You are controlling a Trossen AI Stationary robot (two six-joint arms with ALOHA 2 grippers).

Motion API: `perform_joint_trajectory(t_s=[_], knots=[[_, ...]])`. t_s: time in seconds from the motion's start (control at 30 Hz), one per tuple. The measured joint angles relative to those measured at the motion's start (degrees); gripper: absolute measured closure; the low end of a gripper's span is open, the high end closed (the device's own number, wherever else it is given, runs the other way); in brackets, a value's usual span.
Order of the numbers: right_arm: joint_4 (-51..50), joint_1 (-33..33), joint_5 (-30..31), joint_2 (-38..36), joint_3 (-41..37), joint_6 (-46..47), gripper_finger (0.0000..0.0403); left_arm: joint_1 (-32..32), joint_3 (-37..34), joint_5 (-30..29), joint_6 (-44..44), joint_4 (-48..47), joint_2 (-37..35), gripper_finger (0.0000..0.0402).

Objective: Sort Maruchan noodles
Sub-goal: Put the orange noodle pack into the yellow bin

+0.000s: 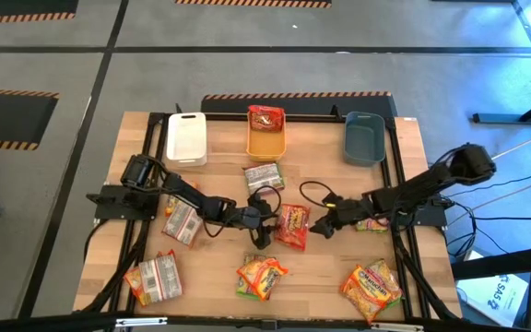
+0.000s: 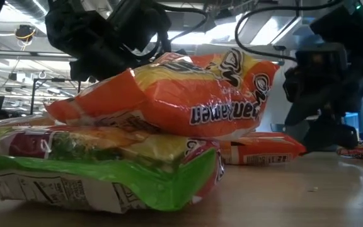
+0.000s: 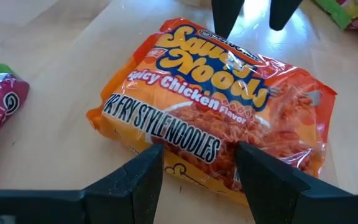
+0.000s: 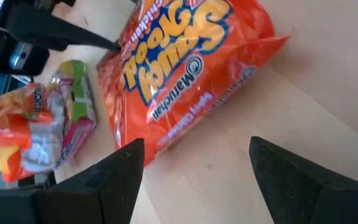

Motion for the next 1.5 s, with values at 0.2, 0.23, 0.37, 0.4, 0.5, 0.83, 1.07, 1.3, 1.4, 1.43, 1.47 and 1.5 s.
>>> perform_joint_trajectory(t_s=[0.2,0.23,0.37,0.4,0.5,0.83,1.07,1.3,1.4,1.43,1.47,1.5], knots=[[6.28,0.00,0.93,6.66,0.14,2.58,0.0127,0.00,-0.04,-0.37,0.00,-0.05,0.05,0.0207],[7.93,0.00,1.05,7.69,0.15,2.64,0.0127,0.00,-0.04,-0.35,0.00,-0.11,0.07,0.0207],[14.95,0.00,1.43,10.99,0.26,2.51,0.0127,0.00,-0.09,-0.37,0.00,-0.04,0.10,0.0207],[15.96,0.00,1.73,11.69,0.38,2.49,0.0127,0.00,-0.09,-0.37,0.01,0.03,0.11,0.0207],[15.90,0.07,3.48,13.76,1.35,2.46,0.0127,0.00,-0.16,-0.41,0.04,0.77,0.22,0.0207],[13.53,0.07,7.63,17.35,7.28,-5.61,0.0127,-0.11,-0.28,-0.33,0.22,1.37,0.20,0.0207],[14.34,0.04,9.15,17.41,8.27,-10.99,0.0157,-0.43,-0.37,-0.61,0.07,1.55,0.11,0.0207],[16.15,-0.03,9.70,17.14,8.75,-12.97,0.0245,-1.86,-0.44,-1.92,0.46,-1.35,-2.71,0.0207],[16.48,-0.04,9.66,17.04,8.81,-14.63,0.0260,-2.05,-0.44,-1.24,0.37,-4.34,-5.40,0.0207],[16.43,-0.02,9.88,17.02,8.96,-15.11,0.0261,-2.31,-0.44,-1.17,0.10,-5.52,-6.70,0.0208],[16.39,-0.02,10.14,17.02,8.98,-15.46,0.0261,-2.45,-0.44,-1.25,-0.03,-6.45,-7.91,0.0208],[16.50,-0.01,10.43,17.02,8.98,-16.06,0.0261,-2.48,-0.41,-1.32,-0.39,-7.36,-9.04,0.0208]])
